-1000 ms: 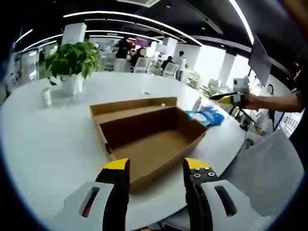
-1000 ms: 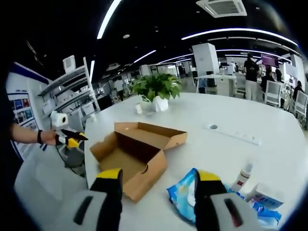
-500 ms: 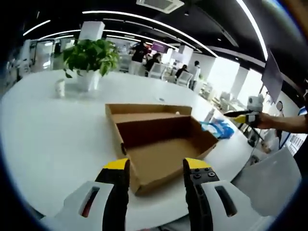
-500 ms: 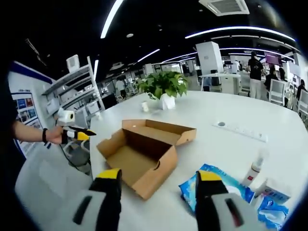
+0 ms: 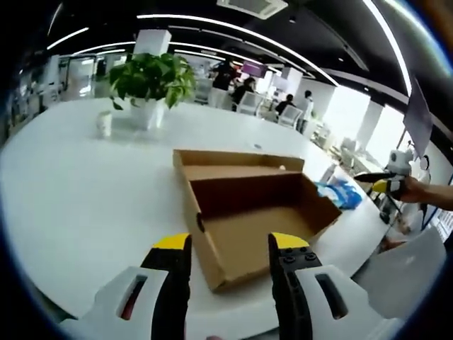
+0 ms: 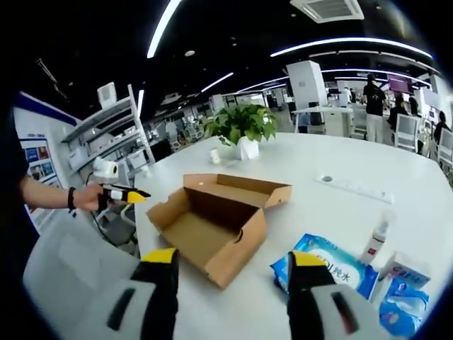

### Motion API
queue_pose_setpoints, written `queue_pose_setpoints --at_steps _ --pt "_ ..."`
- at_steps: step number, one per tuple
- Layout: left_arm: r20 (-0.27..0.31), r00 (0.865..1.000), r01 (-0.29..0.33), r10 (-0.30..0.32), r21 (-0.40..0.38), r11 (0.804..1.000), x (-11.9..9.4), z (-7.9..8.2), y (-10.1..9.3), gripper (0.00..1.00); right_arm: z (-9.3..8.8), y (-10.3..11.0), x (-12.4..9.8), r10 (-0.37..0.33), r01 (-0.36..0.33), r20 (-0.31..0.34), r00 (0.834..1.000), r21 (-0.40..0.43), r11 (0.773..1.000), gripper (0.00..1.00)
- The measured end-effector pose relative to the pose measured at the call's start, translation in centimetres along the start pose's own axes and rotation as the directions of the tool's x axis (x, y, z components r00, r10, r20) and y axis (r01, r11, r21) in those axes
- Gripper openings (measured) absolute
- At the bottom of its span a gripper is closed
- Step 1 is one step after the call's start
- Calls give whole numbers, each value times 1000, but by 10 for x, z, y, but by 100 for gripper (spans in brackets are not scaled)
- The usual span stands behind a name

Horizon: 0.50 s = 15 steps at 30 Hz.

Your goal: Operate the shoe box by opening the lid, removing the specified soft item, and placing it in the target area until the item is outside and the box remains undamaged.

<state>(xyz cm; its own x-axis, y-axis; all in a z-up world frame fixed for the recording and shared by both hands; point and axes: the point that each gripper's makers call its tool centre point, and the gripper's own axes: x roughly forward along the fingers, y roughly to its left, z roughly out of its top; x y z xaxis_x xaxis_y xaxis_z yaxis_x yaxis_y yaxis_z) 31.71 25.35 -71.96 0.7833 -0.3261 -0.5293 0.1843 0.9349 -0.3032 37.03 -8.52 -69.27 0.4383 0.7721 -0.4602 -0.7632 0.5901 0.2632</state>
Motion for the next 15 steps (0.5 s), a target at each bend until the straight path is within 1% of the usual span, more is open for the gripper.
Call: queue_pose_setpoints --at_steps 1,3,5,7,10,12,14,15 --pt "-15 1000 -21 21 -1 1000 2 -2 4 43 0 1 0 0 0 0 1000 0 1000 61" --pt "-17 999 -30 30 -2 1000 5 -1 6 43 0 3 -1 2 -2 3 1000 3 1000 61" --pt "-35 998 -50 50 -3 999 7 -4 9 41 0 5 -1 3 -3 5 1000 4 1000 61" --pt "-36 998 -53 53 -7 999 10 -4 9 41 -2 6 -1 2 -2 4 1000 4 1000 61" --pt "-56 996 -76 75 1 997 15 -8 10 42 -3 7 -3 -3 3 3 1000 4 1000 61" --pt "-72 994 -88 88 -2 996 17 -10 12 41 -5 6 -3 -7 7 2 1000 5 1000 61" --pt "-77 993 -94 94 0 996 19 -11 12 39 -5 5 -5 -10 10 2 1000 7 1000 62" --pt "-90 991 -103 102 -1 995 20 -13 13 38 -5 5 -6 -12 12 3 1000 8 1000 62"
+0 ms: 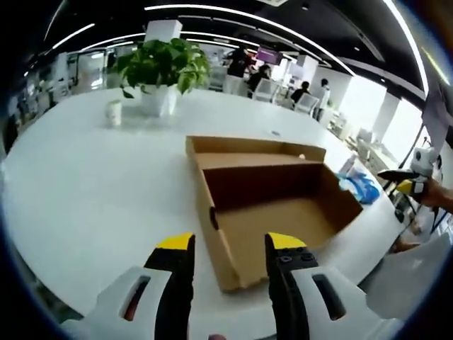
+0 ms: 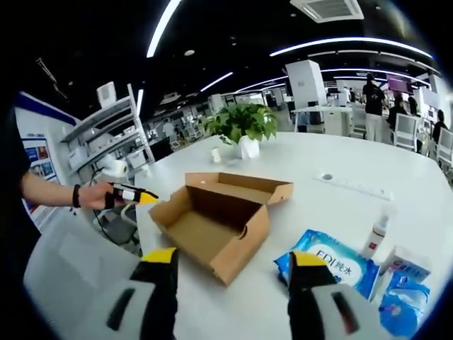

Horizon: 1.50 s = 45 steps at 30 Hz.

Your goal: Operate the shoe box by opening the lid, removing the specified soft item, and placing it in the target area until the item is outside and the box remains undamaged.

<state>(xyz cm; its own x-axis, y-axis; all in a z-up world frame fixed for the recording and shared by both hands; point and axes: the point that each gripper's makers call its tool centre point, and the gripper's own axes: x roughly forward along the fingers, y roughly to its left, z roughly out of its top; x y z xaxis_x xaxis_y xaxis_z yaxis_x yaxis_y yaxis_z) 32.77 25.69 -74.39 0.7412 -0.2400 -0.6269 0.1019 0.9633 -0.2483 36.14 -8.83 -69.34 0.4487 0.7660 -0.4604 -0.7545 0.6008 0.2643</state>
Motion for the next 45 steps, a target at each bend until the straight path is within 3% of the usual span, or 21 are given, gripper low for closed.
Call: queue_pose_setpoints --at_steps 9,14,35,45 --pt "-63 998 -30 29 -20 999 11 -13 6 33 2 9 -10 -15 15 19 1000 13 1000 63" --pt "-94 995 -37 35 -19 999 16 -20 6 23 1 13 -12 -26 25 21 999 12 1000 66" --pt "-168 984 -73 63 -52 996 31 -38 7 15 1 9 -21 -66 66 31 997 25 998 68" --pt "-176 972 -170 156 -65 983 33 -37 14 8 -8 10 -19 -78 78 9 997 48 996 67"
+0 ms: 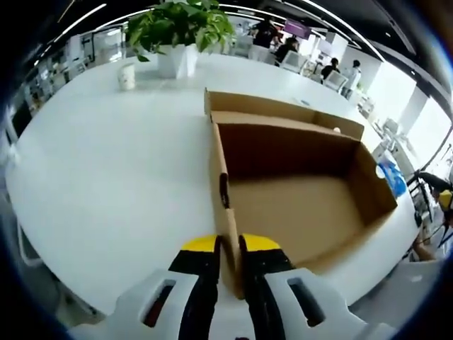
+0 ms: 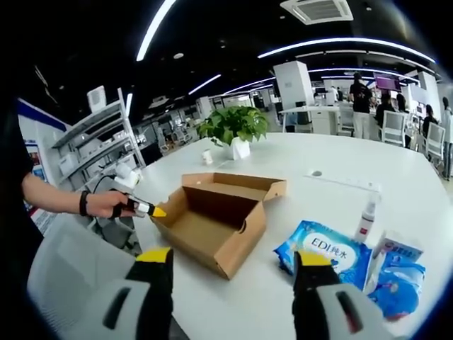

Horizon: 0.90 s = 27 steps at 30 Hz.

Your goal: Operate the shoe box by opening the lid, removing the specified soft item, and placing it in the target area until the item is outside and the box remains undamaged.

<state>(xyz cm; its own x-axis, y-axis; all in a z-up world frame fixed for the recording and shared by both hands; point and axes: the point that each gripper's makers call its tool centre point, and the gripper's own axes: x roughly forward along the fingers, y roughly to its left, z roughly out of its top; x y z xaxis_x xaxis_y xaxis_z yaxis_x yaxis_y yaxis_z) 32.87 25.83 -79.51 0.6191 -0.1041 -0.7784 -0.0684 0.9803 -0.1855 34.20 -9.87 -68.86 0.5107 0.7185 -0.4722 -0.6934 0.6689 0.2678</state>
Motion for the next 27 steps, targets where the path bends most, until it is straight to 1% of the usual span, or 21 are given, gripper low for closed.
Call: queue_pose_setpoints --at_steps 9,12,14,18,20,24,27 --pt "15 998 -62 61 23 998 -1 1 1 4 0 -2 -1 -8 8 0 1000 12 1000 67" --pt "22 997 -74 74 8 997 -1 1 3 4 -3 -9 3 -37 37 -18 999 23 999 65" --pt "25 996 -81 80 9 997 0 1 3 4 -3 -11 7 -48 49 -20 999 36 998 65" --pt "31 996 -78 78 9 997 0 1 4 4 1 -13 18 -58 59 -28 998 33 998 65" --pt "35 997 -74 74 -2 997 -1 1 4 4 4 -14 25 -60 61 -32 998 32 998 65" --pt "33 996 -77 77 9 997 -1 1 3 4 11 -14 35 -60 61 -33 998 41 997 65" --pt "32 997 -68 68 1 998 -1 1 4 4 14 -14 45 -58 60 -36 998 47 997 64"
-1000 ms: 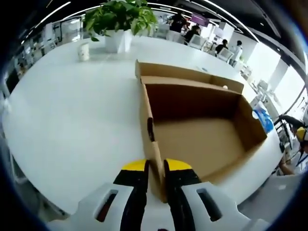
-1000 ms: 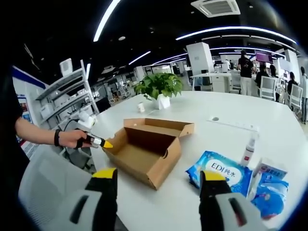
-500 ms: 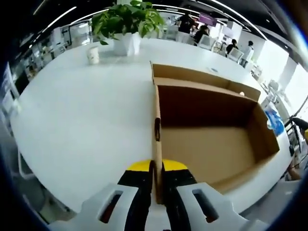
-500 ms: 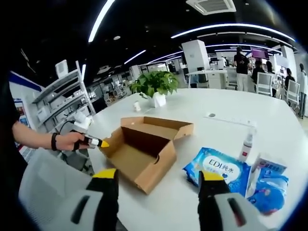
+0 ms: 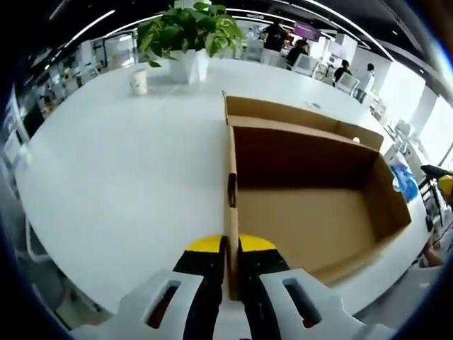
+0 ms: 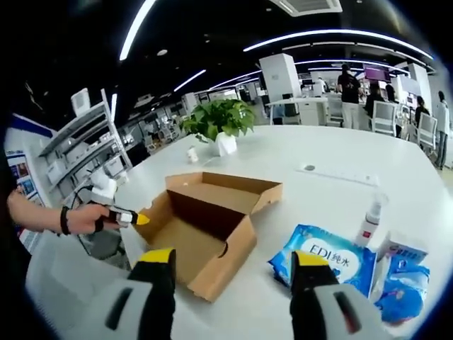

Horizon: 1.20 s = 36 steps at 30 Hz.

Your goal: Operate the shoe box by opening the lid, removing the specified soft item, and placing it in the target area until the item is outside and the box remains undamaged.

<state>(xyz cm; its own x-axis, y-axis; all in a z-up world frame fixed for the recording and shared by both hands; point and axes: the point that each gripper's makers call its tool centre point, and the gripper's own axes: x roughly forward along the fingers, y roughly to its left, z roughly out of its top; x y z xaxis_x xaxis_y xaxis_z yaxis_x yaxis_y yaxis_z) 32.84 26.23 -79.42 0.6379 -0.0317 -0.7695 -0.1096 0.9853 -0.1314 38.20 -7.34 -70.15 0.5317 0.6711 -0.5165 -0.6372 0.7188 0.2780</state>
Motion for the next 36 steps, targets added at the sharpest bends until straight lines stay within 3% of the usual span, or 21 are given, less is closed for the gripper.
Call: queue_pose_setpoints --at_steps 13,36 --pt "0 1000 0 0 -3 1000 0 1 0 4 15 0 35 18 -18 -12 1000 18 1000 64" --pt "2 1000 -6 6 -23 1000 2 1 0 4 38 -25 91 20 -20 -20 1000 25 999 63"
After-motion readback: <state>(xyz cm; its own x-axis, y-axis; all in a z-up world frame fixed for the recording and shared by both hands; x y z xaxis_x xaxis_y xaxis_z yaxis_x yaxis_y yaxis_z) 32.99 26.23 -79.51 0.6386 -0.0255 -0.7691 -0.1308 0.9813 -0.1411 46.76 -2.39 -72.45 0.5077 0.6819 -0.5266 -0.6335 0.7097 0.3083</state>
